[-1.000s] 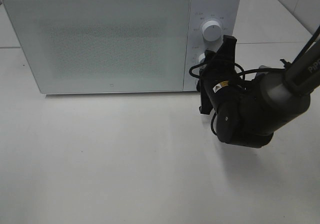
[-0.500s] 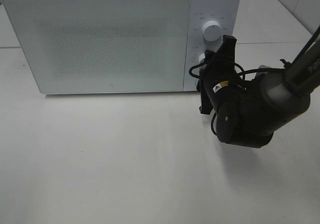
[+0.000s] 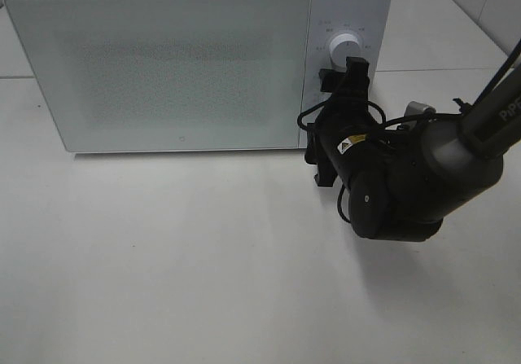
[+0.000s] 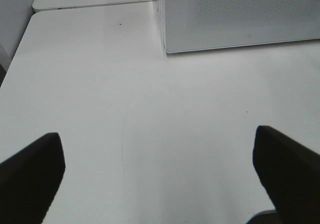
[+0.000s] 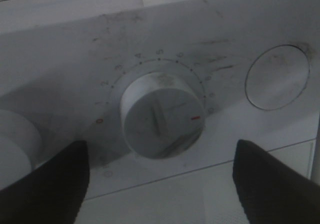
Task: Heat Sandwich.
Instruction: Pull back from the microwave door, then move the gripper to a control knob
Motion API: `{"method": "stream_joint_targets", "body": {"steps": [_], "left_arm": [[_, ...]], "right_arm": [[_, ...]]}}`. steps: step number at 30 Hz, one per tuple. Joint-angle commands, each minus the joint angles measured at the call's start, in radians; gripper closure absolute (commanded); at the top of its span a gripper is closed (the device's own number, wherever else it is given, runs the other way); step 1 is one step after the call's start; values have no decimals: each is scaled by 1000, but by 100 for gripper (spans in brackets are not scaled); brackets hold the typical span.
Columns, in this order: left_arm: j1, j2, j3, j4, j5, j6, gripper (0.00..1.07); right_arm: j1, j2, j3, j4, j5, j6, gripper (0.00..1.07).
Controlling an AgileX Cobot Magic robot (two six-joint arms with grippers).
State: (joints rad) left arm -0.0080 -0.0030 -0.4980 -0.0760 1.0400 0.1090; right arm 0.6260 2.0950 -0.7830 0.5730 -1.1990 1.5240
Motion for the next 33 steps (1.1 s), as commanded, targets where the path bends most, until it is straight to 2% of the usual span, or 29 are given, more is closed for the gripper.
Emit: {"method": "stream_joint_targets", "body": {"steps": [1, 10, 19, 33], "left_arm": [[-3, -27, 3, -8, -2, -7, 9], [-3, -27, 3, -8, -2, -7, 9], [-3, -27, 3, -8, -2, -7, 9], [-3, -27, 3, -8, -2, -7, 9]], "right_arm": [[1, -8, -2, -18, -53, -17, 31], [1, -11, 1, -26, -51, -47, 32], [2, -46, 11, -93, 1, -101, 32], [1, -208, 175, -128, 152, -302, 32]]}}
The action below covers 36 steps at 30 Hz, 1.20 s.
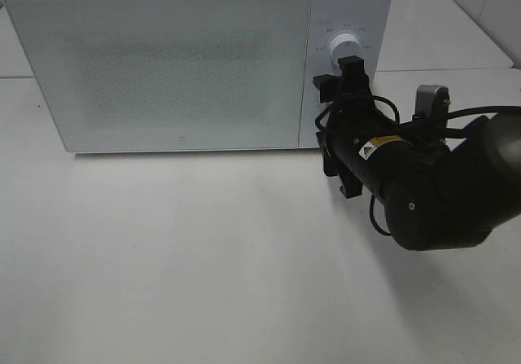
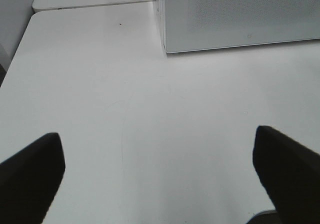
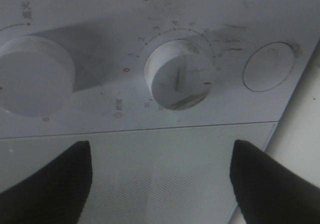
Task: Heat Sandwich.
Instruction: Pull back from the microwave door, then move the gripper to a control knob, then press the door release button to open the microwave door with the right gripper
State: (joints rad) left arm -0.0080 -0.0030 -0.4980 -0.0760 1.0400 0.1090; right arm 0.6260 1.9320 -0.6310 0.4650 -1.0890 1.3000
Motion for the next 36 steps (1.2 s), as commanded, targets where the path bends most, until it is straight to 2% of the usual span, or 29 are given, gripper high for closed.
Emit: {"method": "stream_joint_targets", "body": {"steps": [1, 5, 8, 10, 11, 15, 16, 19, 21, 24, 28, 36], "left_arm": [[-3, -27, 3, -8, -2, -7, 9], [-3, -27, 3, -8, -2, -7, 9], [-3, -27, 3, -8, -2, -7, 9], [-3, -27, 3, -8, -2, -7, 9], [-3, -27, 3, -8, -2, -7, 9], [-3, -27, 3, -8, -2, -7, 9], [-3, -27, 3, -8, -2, -7, 9], [-3, -27, 3, -8, -2, -7, 9], [-3, -27, 3, -8, -2, -7, 9], [-3, -27, 3, -8, -2, -7, 9], [-3, -27, 3, -8, -2, -7, 9], [-3, -27, 3, -8, -2, -7, 9]], "right_arm": [[1, -62, 33, -20, 76, -113, 32], [1, -128, 49, -15, 228, -295, 32], [1, -199, 49, -16, 382, -528, 32], [1, -213, 49, -15, 414, -581, 32], [1, -241, 48, -15, 465, -719, 32], [1, -282, 48, -15, 536, -905, 32], [1, -311, 48, -15, 589, -1025, 32], [1, -339, 48, -15, 645, -1159, 32], [1, -375, 48, -15, 734, -1334, 32], [1, -401, 48, -15, 800, -1443, 32], [1, -473, 48, -16, 1024, -1695, 32], [1, -562, 48, -20, 1231, -1753, 32]]}}
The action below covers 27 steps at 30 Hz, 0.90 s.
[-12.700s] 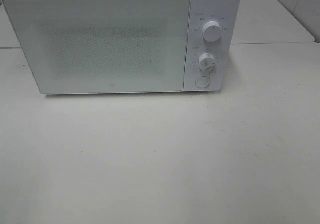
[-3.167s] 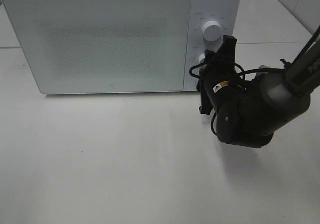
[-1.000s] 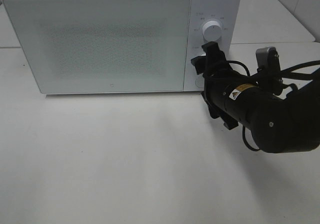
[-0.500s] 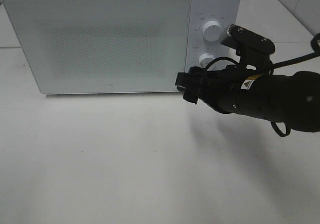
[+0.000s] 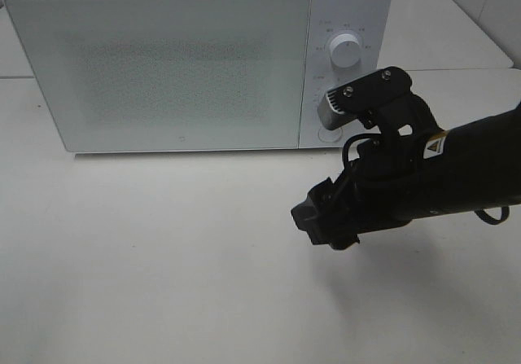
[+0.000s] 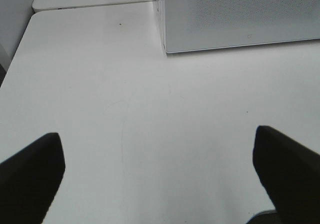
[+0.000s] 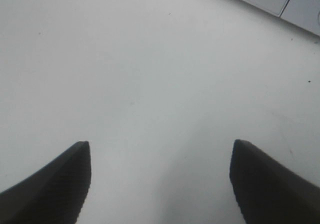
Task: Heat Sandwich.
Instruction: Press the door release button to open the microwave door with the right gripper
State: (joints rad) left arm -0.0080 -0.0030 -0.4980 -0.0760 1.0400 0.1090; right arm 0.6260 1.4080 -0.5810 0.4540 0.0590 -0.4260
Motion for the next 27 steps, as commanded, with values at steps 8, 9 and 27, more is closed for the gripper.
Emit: {"method": "stream_joint_targets", "body": {"steps": [8, 9, 27], "left_arm": [[-3, -27, 3, -8, -2, -7, 9], [-3, -27, 3, -8, -2, -7, 9], [-3, -27, 3, -8, -2, -7, 9]], "right_arm": [[1, -166, -2, -84, 341, -8, 32], [1, -184, -2, -89, 374, -3, 32], [1, -647, -3, -270, 792, 206, 32]]}}
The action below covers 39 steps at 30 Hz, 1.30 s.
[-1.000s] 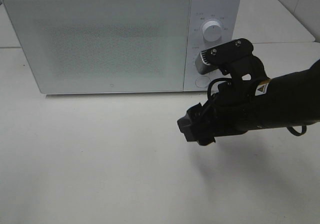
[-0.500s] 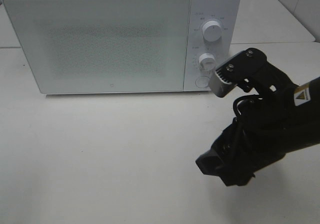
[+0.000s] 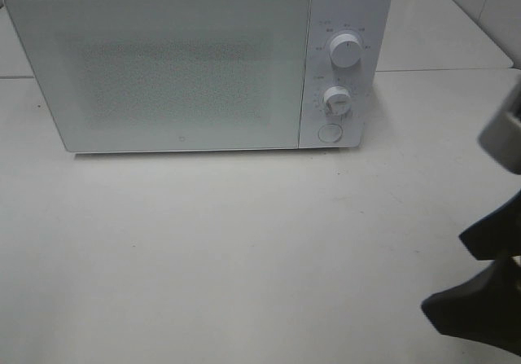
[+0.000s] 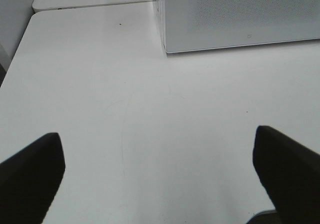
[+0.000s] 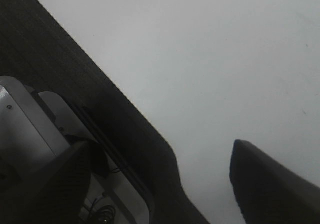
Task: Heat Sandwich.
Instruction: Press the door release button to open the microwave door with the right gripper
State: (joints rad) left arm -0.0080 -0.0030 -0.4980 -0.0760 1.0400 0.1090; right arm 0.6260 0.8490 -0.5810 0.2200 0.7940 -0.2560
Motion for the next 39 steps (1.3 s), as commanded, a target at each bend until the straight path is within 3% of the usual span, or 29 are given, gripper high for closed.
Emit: {"method": "stream_joint_targets", "body": {"steps": [1, 3, 10, 17, 25, 33, 39], "left_arm": [[-3, -27, 3, -8, -2, -7, 9], [-3, -27, 3, -8, -2, -7, 9], [-3, -27, 3, -8, -2, -7, 9], [-3, -27, 3, -8, -2, -7, 9], [-3, -27, 3, -8, -2, -7, 9], [-3, -27, 3, -8, -2, -7, 9], [-3, -27, 3, -8, -2, -7, 9]], "right_arm": [[1, -119, -3, -45, 69, 48, 32], [1, -230, -3, -91, 116, 97, 32], [-21, -394, -2, -173, 218, 212, 32], [-228, -574, -1, -220, 246, 224, 32], [-392, -700, 0, -220, 245, 248, 32], [-498, -795, 76, -220, 242, 269, 32], [-550, -859, 76, -220, 244, 271, 32]]}}
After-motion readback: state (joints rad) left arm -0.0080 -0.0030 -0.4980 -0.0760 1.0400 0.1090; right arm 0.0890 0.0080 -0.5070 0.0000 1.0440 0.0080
